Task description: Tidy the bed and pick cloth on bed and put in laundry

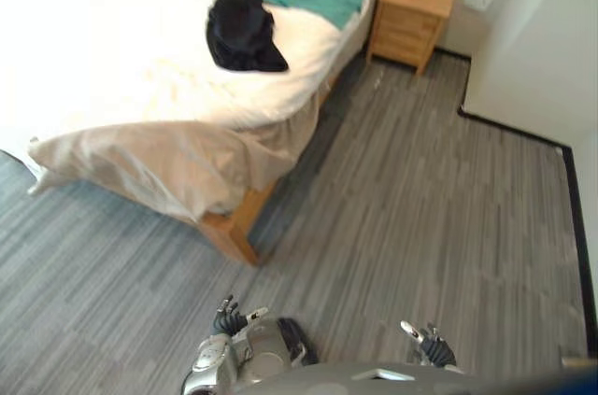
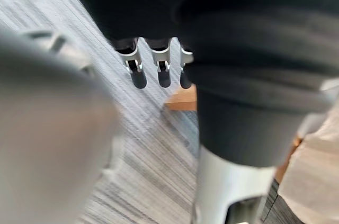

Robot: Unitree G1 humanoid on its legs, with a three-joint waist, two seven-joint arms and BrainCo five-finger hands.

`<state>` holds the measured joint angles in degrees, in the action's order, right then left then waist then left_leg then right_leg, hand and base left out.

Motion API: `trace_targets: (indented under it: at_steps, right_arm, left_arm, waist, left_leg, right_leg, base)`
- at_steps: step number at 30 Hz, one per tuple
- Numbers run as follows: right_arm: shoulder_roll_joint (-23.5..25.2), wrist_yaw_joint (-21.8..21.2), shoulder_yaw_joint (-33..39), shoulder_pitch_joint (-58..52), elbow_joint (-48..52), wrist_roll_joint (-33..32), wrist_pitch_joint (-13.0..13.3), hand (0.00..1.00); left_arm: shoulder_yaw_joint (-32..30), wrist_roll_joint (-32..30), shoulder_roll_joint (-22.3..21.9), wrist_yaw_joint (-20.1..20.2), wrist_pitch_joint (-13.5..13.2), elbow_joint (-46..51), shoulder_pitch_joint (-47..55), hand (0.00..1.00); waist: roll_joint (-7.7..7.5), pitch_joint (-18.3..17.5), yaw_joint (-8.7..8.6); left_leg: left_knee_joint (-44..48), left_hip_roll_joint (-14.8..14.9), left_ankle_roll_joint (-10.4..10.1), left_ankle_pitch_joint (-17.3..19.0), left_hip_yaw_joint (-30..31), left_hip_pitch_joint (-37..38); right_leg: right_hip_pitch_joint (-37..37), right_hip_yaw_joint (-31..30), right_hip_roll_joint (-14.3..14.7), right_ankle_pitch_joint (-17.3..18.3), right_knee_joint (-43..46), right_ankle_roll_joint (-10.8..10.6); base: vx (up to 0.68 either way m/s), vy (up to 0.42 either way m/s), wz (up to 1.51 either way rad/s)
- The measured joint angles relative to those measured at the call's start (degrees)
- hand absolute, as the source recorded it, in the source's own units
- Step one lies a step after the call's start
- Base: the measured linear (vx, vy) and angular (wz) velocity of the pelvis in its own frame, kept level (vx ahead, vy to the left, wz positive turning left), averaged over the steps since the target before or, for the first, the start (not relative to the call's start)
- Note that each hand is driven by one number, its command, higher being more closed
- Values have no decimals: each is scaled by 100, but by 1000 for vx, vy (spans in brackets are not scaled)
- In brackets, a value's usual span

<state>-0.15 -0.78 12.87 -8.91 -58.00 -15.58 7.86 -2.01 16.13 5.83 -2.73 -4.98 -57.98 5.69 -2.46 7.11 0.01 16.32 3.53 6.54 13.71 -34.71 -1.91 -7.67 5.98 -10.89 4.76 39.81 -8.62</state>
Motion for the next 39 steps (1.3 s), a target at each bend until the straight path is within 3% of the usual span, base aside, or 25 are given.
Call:
trace_targets:
  at_steps: [1,3,7,10,11,13,14,15,18,20,21,24,26,28,29,30,31,33,35,39]
  right_arm:
    - [-20,6,60,25,-21,-28,13,0]
    - [-74,1,122,22,-21,-139,27,0]
    - [-23,-60,227,-25,76,-371,249,0]
    - [-26,-91,228,-60,76,-583,316,0]
    - [-25,-102,181,-95,77,-623,335,0]
    - [-106,-125,-73,-172,76,-682,388,0]
    - [-285,-132,-235,-235,80,-764,398,0]
    - [-427,-138,-460,-182,130,-852,440,0]
    - [-631,-197,-915,-66,181,-816,440,0]
    - [-613,-202,-1064,38,187,-626,434,0]
    - [-555,-219,-1161,91,193,-518,406,0]
    - [-391,-240,-1160,211,193,-77,324,0]
    - [-361,-238,-1145,270,197,334,209,0]
    - [-390,-207,-1146,321,190,593,131,0]
    - [-413,-189,-1147,324,179,693,115,0]
    - [-454,-189,-1162,361,114,739,117,0]
    - [-427,-195,-1266,447,-57,753,108,0]
    - [-330,-243,-1320,464,-154,742,114,0]
    - [-269,-244,-1324,472,-190,674,111,0]
    - [-259,-244,-1323,475,-280,152,114,0]
  left_arm:
    - [27,0,55,-7,18,-94,-30,0]
    - [157,-2,48,-4,24,-139,-61,0]
    - [428,-123,51,36,70,-187,-190,0]
    - [423,-183,38,36,137,-187,-194,0]
    - [416,-193,21,35,163,-186,-198,0]
    - [388,-214,-2,36,177,-179,-190,0]
    - [392,-220,-87,47,192,-174,-120,0]
    - [369,-230,-219,109,128,-100,-73,0]
    - [288,-215,-293,102,65,-11,2,0]
    - [80,-207,-285,44,42,53,69,0]
    - [-102,-164,-270,-34,-51,67,71,0]
    - [-287,-91,-261,-114,-219,89,81,0]
    - [-307,-34,-292,-139,-317,98,89,0]
    - [-303,45,-309,-137,-318,146,121,0]
    - [-226,75,-313,-135,-329,181,159,0]
    - [-119,77,-305,-138,-345,162,188,0]
    - [-16,132,-217,-135,-362,146,217,0]
    - [43,155,-76,-140,-368,123,214,0]
    - [160,252,13,-141,-296,39,176,0]
    - [189,304,22,-138,-155,-76,154,0]
  waist:
    - [-50,42,-61]
    - [5,104,-60]
    - [77,135,-156]
    - [98,158,-267]
    - [120,181,-281]
    - [119,228,-282]
    - [234,187,-306]
    - [361,202,-265]
    - [461,207,-283]
    - [358,239,-257]
    - [265,229,-202]
    - [196,230,-190]
    - [287,258,-206]
    - [333,265,-197]
    - [384,244,-225]
    - [335,200,-216]
    - [251,128,-197]
    - [61,81,-176]
    - [-14,47,-184]
    - [-23,46,-209]
  left_leg:
    - [-80,-175,-24,70,154,289]
    - [-300,-280,-61,84,305,706]
    - [-768,-310,-280,97,1133,1257]
    - [-878,-279,-400,175,1933,1321]
    - [-891,-243,-376,204,2185,1402]
    - [-781,-139,-595,388,2601,1502]
    - [-712,3,-748,420,2749,1514]
    - [-760,151,-816,224,2702,1503]
    - [-1110,308,-1035,-206,2724,1765]
    - [-975,354,-1093,-338,2731,1763]
    - [-553,400,-1087,-346,2776,1559]
    - [767,507,-1223,-244,2786,883]
    - [1658,961,-1296,-5,2112,462]
    - [1367,1193,-1257,107,1416,339]
    - [643,1110,-1193,-340,1195,269]
    - [326,986,-1211,-305,1164,341]
    - [-378,661,-1160,-429,1203,574]
    - [-1210,293,-1087,-903,1319,778]
    - [-1654,137,-1049,-1145,1390,862]
    - [-2061,98,-1050,-1402,1455,1024]
  right_leg:
    - [484,148,-224,274,1076,-24]
    - [849,372,-345,620,1434,99]
    - [1383,500,-147,902,217,229]
    - [1549,247,142,843,-1152,300]
    - [1553,90,271,715,-1604,365]
    - [1494,-345,534,5,-2356,471]
    - [1264,-95,629,52,-2417,465]
    - [1284,-64,697,141,-2231,593]
    - [1157,4,827,303,-2000,833]
    - [1018,53,838,368,-2005,855]
    - [872,158,786,432,-2148,862]
    - [384,468,686,453,-2723,850]
    - [-72,928,681,482,-3088,895]
    - [-410,1298,542,523,-3179,828]
    - [-505,1496,477,575,-3166,716]
    - [-509,1545,427,644,-3177,584]
    - [-463,1539,288,672,-3208,538]
    - [-417,1530,140,629,-3268,522]
    - [-397,1532,85,624,-3306,512]
    - [-445,1536,122,556,-3309,400]
  base:
    - [341,169,72]
    - [301,123,68]
    - [276,-7,100]
    - [276,-203,132]
    - [365,-295,142]
    - [410,-331,115]
    - [475,-362,82]
    - [450,-325,68]
    - [334,-174,51]
    - [277,-181,39]
    - [201,-168,37]
    - [145,-118,59]
    - [127,-62,96]
    - [102,25,115]
    - [65,109,111]
    - [94,144,108]
    - [86,147,72]
    - [65,119,51]
    - [52,55,35]
    - [32,-39,10]
